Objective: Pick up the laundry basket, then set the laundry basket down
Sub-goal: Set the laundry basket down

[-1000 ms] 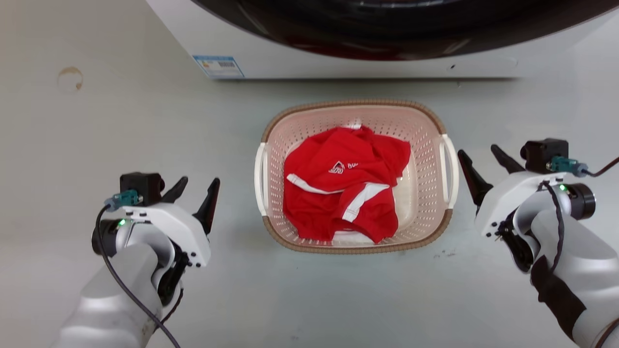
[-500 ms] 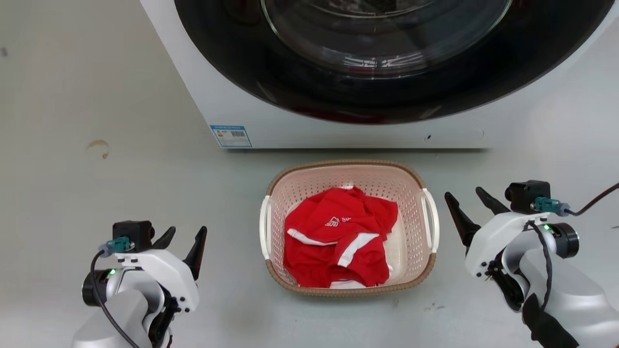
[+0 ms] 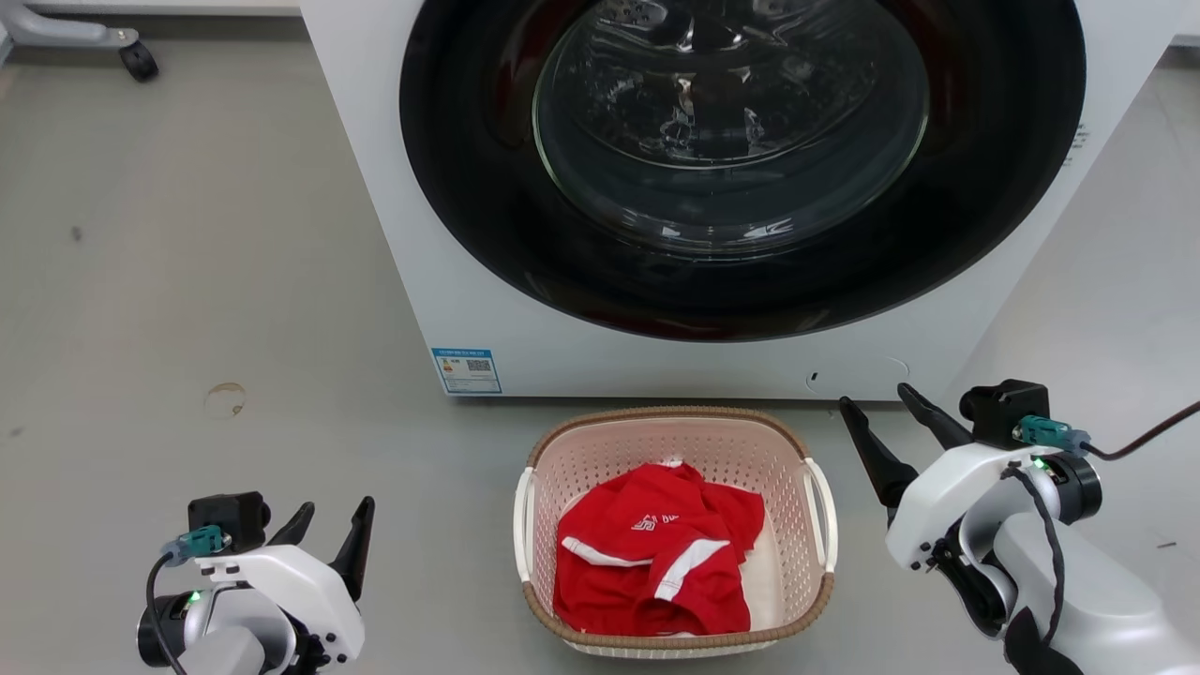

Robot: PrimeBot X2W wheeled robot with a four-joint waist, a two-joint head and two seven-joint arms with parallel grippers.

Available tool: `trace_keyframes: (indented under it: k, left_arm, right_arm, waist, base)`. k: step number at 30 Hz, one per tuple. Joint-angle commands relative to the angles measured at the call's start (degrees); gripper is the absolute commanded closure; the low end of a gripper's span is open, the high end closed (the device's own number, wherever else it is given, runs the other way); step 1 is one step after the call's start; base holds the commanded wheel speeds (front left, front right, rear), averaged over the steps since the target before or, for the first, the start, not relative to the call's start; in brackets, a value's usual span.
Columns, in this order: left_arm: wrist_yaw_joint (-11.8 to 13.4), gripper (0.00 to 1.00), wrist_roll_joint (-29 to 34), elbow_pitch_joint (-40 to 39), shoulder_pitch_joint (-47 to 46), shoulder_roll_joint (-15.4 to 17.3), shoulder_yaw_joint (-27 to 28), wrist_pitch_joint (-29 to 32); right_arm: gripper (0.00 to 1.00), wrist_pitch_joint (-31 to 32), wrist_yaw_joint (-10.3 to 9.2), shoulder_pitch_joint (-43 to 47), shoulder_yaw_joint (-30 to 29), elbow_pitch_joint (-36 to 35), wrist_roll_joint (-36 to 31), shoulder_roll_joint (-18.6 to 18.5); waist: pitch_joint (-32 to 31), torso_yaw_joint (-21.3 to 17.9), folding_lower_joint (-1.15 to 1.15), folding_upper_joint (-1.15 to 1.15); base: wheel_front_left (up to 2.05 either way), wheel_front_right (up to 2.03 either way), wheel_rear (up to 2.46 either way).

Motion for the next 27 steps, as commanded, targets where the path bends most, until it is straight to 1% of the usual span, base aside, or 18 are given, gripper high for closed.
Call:
trace_keyframes:
  k: [1,7,9,13,15,20,25,26,27]
  left_arm:
    - [0.51,0.00,0.47,-1.43,0.06,2.38,2.65,-0.61]
    - [0.73,0.00,2.00,-6.19,1.95,3.45,6.65,-0.61]
    - [1.37,0.00,2.65,-9.89,3.54,4.15,8.94,-0.61]
    - [2.98,0.00,3.83,-16.22,6.20,5.39,11.86,-0.61]
    - [4.38,0.00,4.41,-19.86,7.85,6.03,13.12,-0.61]
    - [8.83,0.00,5.33,-30.39,12.76,8.17,15.74,-0.61]
    - [13.70,0.00,4.81,-40.88,18.44,11.01,17.81,-0.12]
    - [13.70,0.00,4.81,-40.88,18.44,11.01,17.81,-0.12]
    - [14.75,0.00,4.48,-42.93,19.59,11.64,18.30,0.27]
  right_arm:
    - [0.00,-0.37,-0.21,1.07,-0.45,-2.23,-1.30,-0.84]
    - [0.00,-0.37,-0.21,3.51,-3.51,-8.08,-4.17,-2.89]
    - [0.00,-0.37,-0.21,4.66,-4.97,-11.54,-5.61,-4.11]
    - [0.00,-0.37,-0.21,6.47,-7.79,-15.89,-7.26,-6.21]
    - [0.00,-0.37,-0.21,7.48,-9.39,-17.83,-8.14,-7.30]
    - [0.00,-0.37,-0.21,10.58,-14.04,-21.98,-10.10,-9.48]
    - [0.00,-0.37,-0.21,14.25,-19.20,-24.58,-11.61,-10.51]
    - [0.00,-0.37,-0.21,14.25,-19.20,-24.58,-11.61,-10.51]
    - [0.00,-0.37,-0.21,15.02,-20.17,-24.98,-11.96,-10.61]
  waist:
    - [-1.80,0.38,0.00,0.00]
    - [-4.09,1.20,0.00,0.00]
    - [-4.71,1.47,0.00,0.00]
    - [-5.33,2.00,0.00,0.00]
    - [-5.56,2.29,0.00,0.00]
    - [-6.05,2.76,0.00,0.00]
    - [-6.71,2.86,0.00,0.00]
    - [-6.71,2.86,0.00,0.00]
    - [-6.80,2.86,0.00,0.00]
  base:
    - [0.00,0.00,0.00]
    - [0.00,0.00,0.00]
    - [0.00,0.00,0.00]
    - [0.00,0.00,0.00]
    - [0.00,0.00,0.00]
    - [0.00,0.00,0.00]
    - [0.00,0.00,0.00]
    - [0.00,0.00,0.00]
    - [0.00,0.00,0.00]
